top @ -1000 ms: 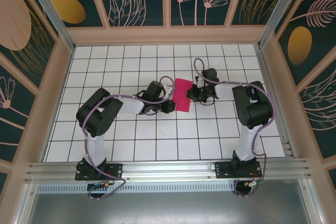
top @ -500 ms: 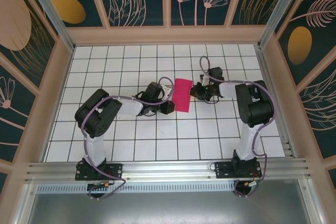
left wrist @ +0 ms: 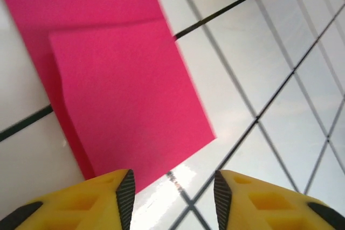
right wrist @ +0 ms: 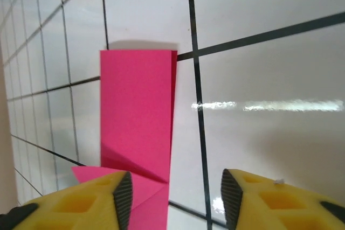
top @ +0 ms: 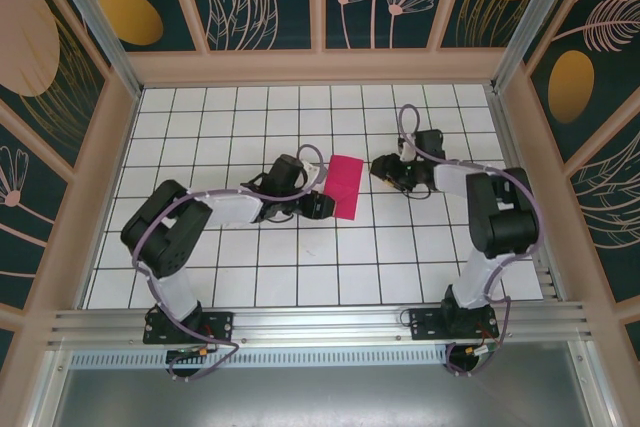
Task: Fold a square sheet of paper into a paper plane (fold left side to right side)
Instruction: Fold the triangle a second time at the center of the table, then turn over the paper at the center of the table.
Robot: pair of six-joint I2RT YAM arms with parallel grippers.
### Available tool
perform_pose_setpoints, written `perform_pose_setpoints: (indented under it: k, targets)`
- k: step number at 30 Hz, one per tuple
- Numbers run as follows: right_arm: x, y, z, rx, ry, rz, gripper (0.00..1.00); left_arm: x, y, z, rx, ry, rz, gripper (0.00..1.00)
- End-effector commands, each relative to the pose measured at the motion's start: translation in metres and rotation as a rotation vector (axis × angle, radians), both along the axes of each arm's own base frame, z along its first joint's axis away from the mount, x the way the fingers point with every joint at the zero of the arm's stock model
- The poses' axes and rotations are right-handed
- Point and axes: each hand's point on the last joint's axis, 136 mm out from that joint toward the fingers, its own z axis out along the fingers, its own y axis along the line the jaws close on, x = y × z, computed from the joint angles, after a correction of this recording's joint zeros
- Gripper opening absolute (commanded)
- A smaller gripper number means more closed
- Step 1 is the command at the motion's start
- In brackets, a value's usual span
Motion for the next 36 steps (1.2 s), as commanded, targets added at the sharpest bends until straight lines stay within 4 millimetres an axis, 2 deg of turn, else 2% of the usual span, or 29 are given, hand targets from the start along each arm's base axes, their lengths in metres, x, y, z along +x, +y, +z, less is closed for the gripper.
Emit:
perform_pose_setpoints:
  k: [1, 3, 4, 7, 9, 13, 18, 21, 25, 30, 36]
  targets:
    - [-0.012, -0.008, 0.02, -0.011, -0.087, -0.026, 0.61, 0.017, 0.017, 0.024, -0.012, -0.049, 0.071, 0.54]
    - [-0.026, -0.008, 0.024, 0.022, -0.104, -0.04, 0.68, 0.028, 0.024, 0.02, 0.005, -0.051, 0.102, 0.57]
    - [-0.032, -0.006, 0.025, 0.042, -0.109, -0.036, 0.7, 0.031, 0.025, 0.009, 0.025, -0.034, 0.104, 0.57]
    - [-0.051, 0.004, 0.025, 0.069, -0.106, -0.009, 0.73, 0.037, 0.014, -0.005, 0.031, -0.003, 0.062, 0.58]
    - [-0.06, 0.01, 0.023, 0.055, -0.093, 0.012, 0.74, 0.044, 0.003, -0.007, 0.014, 0.005, 0.037, 0.57]
    - [-0.069, 0.018, 0.019, 0.03, -0.081, 0.036, 0.74, 0.051, -0.006, -0.016, 0.006, 0.026, 0.017, 0.48]
    - [-0.07, 0.03, 0.013, 0.043, -0.059, 0.065, 0.73, 0.055, -0.005, -0.014, 0.014, 0.016, 0.036, 0.19]
    - [-0.067, 0.043, 0.015, 0.072, -0.053, 0.094, 0.73, 0.054, 0.002, -0.006, 0.025, -0.013, 0.06, 0.1]
    - [-0.061, 0.063, 0.018, 0.11, -0.042, 0.126, 0.74, 0.052, 0.009, 0.002, 0.034, -0.035, 0.076, 0.07]
    - [-0.055, 0.076, 0.017, 0.169, -0.021, 0.132, 0.72, 0.052, 0.011, 0.003, 0.035, -0.042, 0.087, 0.08]
    - [-0.045, 0.088, 0.01, 0.214, 0.015, 0.132, 0.63, 0.053, 0.011, 0.003, 0.029, -0.04, 0.088, 0.08]
